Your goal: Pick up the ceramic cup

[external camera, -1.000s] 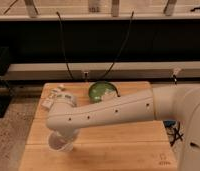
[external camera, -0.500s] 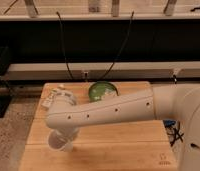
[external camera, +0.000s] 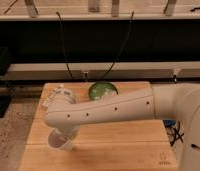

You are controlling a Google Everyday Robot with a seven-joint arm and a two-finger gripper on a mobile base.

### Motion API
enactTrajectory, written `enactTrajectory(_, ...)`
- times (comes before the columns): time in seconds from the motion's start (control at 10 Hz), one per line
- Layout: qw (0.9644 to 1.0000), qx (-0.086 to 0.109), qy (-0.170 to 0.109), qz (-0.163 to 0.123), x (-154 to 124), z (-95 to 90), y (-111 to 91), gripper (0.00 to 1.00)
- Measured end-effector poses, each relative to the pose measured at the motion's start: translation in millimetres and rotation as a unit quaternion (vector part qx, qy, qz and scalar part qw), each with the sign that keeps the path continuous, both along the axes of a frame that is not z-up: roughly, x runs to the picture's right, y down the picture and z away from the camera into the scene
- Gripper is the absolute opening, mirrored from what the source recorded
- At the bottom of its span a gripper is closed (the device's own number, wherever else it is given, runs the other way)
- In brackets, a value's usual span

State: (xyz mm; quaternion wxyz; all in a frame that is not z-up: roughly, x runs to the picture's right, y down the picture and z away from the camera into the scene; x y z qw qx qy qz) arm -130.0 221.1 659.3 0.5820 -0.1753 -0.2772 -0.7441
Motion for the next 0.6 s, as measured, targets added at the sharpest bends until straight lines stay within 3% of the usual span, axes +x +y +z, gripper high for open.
enactTrajectory(0.6,0.9999,0.001,-0.005,-0.013,-0.7,-2.1,-6.9,0.0)
